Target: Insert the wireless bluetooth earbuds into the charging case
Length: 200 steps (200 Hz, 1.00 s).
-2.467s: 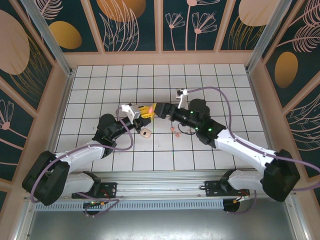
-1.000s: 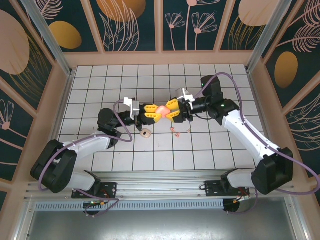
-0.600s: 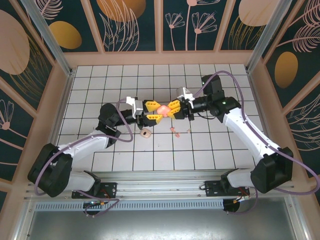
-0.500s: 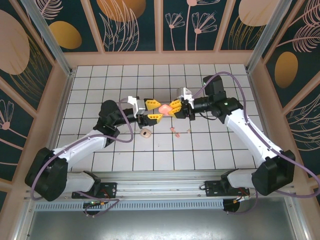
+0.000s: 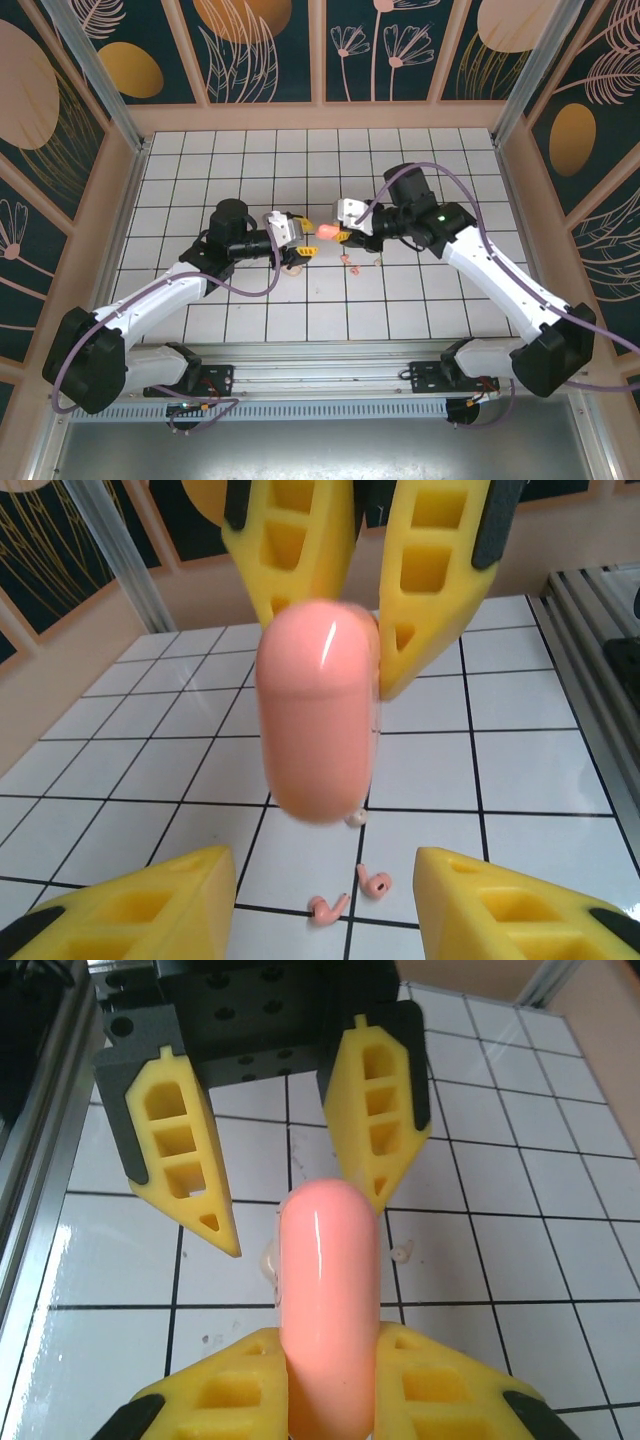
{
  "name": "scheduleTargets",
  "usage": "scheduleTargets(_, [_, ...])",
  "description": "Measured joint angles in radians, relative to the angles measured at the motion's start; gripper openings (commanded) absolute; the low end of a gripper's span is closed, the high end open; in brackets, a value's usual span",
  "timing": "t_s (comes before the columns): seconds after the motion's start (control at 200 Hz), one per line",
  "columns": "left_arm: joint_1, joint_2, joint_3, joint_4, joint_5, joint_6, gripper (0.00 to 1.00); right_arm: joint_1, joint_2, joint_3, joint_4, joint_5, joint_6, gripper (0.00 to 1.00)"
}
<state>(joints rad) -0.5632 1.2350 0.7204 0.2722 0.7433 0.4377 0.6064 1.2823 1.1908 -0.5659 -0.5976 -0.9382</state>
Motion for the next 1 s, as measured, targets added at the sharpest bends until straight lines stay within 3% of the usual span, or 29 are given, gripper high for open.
scheduleTargets(0.175, [0.000, 0.012, 0.000, -0.008, 0.016, 0.008, 0.48, 0.028, 0.056, 0.021, -0.031, 0.026, -0.029, 0.13])
scheduleTargets(0.385, [0.000, 0.023, 0.000, -0.010, 0.043, 0.007, 0.36, 0.038, 0.065, 0.023, -0.037, 0.021, -0.037, 0.13])
scheduleTargets(0.661, [0.000, 0.023, 0.007, -0.010, 0.075, -0.001, 0.38, 0.045, 0.065, 0.025, -0.037, 0.021, -0.049, 0.13])
scheduleTargets(0.936, [0.005, 0.023, 0.007, 0.000, 0.085, -0.027, 0.18, 0.050, 0.065, 0.025, -0.037, 0.020, -0.052, 0.13])
scheduleTargets(1.001, [0.006, 0.023, 0.007, 0.000, 0.085, -0.029, 0.16, 0.050, 0.065, 0.025, -0.037, 0.021, -0.051, 0.23])
